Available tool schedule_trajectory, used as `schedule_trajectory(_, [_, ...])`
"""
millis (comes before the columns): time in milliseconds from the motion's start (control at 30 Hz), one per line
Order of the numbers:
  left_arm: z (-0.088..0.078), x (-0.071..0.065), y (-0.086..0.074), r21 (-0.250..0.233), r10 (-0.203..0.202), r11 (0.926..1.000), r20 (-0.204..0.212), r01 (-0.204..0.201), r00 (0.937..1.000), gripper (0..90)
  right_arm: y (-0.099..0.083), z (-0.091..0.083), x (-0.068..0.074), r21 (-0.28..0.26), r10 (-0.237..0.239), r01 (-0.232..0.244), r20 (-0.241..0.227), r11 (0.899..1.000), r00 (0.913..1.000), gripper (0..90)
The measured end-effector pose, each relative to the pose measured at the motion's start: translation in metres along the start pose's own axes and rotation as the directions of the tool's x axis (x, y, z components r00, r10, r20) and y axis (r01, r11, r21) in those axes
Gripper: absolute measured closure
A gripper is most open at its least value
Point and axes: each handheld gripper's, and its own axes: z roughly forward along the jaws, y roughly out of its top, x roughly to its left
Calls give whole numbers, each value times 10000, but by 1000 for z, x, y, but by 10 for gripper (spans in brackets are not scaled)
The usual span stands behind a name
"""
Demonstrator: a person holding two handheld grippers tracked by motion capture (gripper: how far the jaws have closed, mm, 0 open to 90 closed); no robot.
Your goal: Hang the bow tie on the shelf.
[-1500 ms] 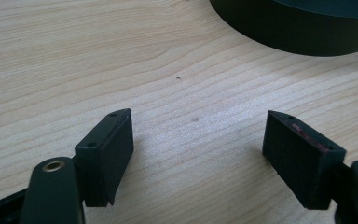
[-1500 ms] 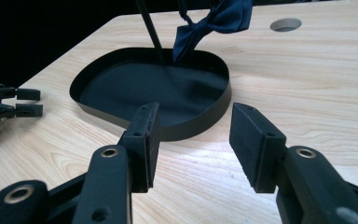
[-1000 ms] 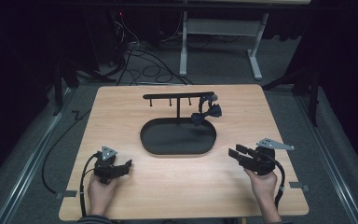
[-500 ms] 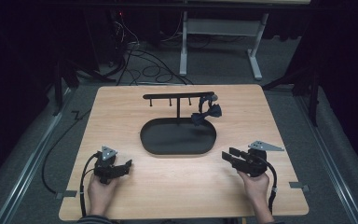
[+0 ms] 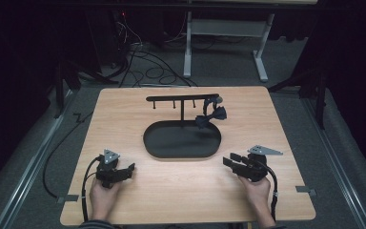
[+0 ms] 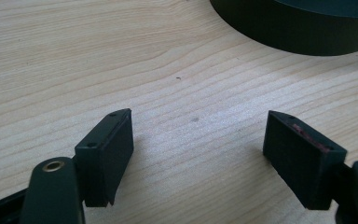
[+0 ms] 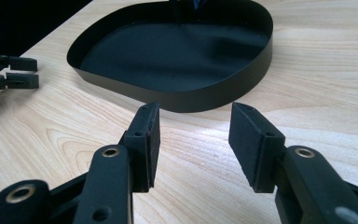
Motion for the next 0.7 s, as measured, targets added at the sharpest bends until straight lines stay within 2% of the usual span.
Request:
schedule_trajectory(100, [0, 0, 0, -2, -6, 10000, 8, 6, 10000, 248, -2, 4, 0, 122, -196, 194, 174, 9997, 9997, 551])
schedule_trajectory(233, [0, 0, 0, -3, -9, 10000, 9, 9, 10000, 249, -3, 6, 0, 224, -96, 91, 232, 9997, 9997, 551])
schedule_trajectory(533, [0, 0, 0, -2, -4, 10000, 6, 4, 10000, 248, -6, 14, 0, 444, -194, 177, 385, 9989, 9991, 550])
schedule_trajectory(700, [0, 0, 0, -2, -6, 10000, 8, 6, 10000, 248, -9, 21, -1, 689, -419, 371, 699, 9969, 9967, 534])
